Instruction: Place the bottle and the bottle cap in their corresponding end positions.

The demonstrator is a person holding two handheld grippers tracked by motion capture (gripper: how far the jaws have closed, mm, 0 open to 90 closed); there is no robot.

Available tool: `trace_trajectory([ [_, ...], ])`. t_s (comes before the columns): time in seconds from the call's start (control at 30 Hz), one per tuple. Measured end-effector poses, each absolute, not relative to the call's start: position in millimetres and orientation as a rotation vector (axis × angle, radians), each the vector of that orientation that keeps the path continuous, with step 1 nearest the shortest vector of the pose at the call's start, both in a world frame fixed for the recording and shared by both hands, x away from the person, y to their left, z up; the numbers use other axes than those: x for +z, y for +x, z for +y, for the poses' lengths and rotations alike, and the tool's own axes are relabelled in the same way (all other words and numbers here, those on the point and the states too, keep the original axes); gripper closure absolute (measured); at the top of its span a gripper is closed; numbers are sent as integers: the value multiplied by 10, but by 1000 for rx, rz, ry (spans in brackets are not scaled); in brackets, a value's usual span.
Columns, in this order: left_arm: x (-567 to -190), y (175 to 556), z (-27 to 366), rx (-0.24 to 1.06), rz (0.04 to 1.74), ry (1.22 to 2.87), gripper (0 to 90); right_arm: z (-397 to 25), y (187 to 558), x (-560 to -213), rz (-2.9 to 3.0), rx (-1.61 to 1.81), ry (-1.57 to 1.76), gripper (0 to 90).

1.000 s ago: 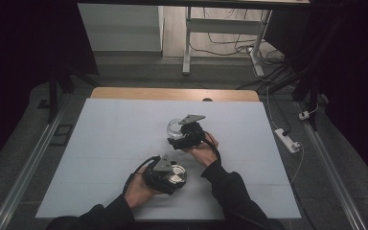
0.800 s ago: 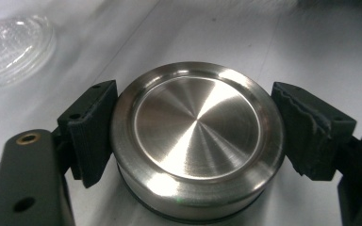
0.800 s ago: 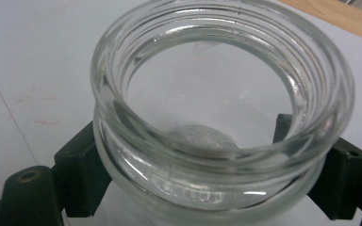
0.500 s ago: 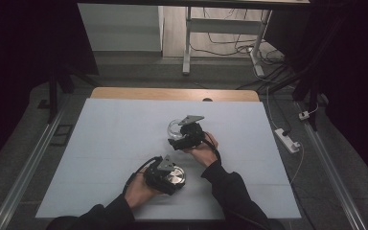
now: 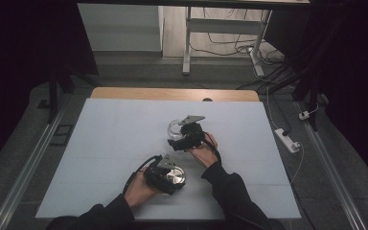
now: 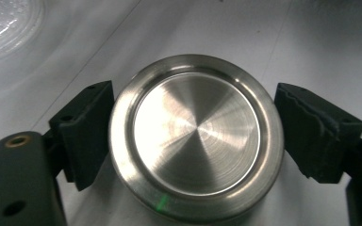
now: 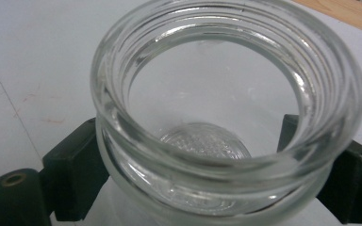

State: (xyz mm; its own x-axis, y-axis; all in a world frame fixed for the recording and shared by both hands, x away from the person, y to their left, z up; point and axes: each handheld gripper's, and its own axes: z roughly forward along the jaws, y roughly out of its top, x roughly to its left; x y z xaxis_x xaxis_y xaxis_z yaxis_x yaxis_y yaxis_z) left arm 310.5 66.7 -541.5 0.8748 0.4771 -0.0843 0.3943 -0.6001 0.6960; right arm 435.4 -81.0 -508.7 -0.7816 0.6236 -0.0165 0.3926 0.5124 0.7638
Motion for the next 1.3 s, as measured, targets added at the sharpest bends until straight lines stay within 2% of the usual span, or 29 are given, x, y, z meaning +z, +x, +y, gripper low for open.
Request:
trace_trajectory([
  [0.37,-5313,3103,755,110,637,2237,97,-829,4320,-5034,2465,1180,845,32],
  [1.3,-5076,3015,1093,93,672,2172,37,-1017,4096,-4922,2466,1218,863,1],
])
